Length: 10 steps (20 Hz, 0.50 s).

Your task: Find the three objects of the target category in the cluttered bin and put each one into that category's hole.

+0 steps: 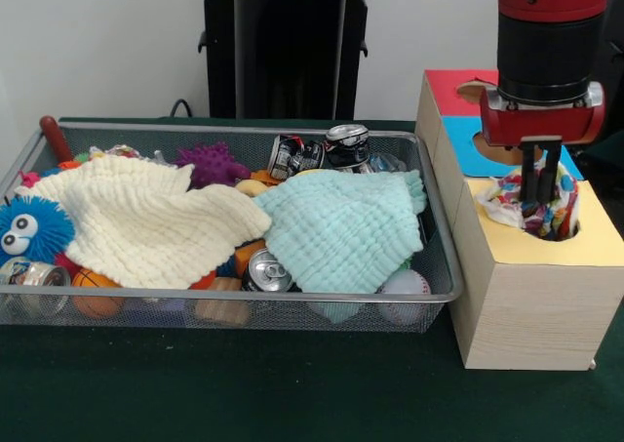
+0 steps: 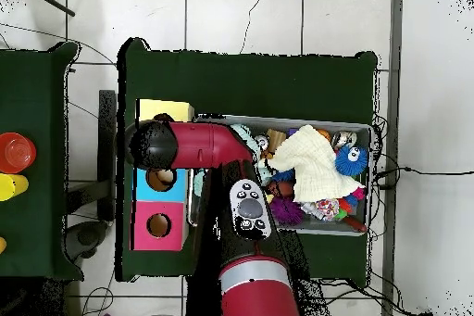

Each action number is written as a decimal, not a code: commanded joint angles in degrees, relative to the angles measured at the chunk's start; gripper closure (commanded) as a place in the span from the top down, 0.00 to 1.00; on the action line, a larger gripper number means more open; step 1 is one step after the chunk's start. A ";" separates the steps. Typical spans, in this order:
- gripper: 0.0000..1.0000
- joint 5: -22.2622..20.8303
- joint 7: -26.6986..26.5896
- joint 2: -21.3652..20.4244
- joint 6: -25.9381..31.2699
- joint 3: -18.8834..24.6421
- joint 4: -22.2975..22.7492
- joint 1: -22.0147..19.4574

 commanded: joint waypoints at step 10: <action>0.00 -4.29 4.94 6.65 -9.59 -1.72 0.99 2.56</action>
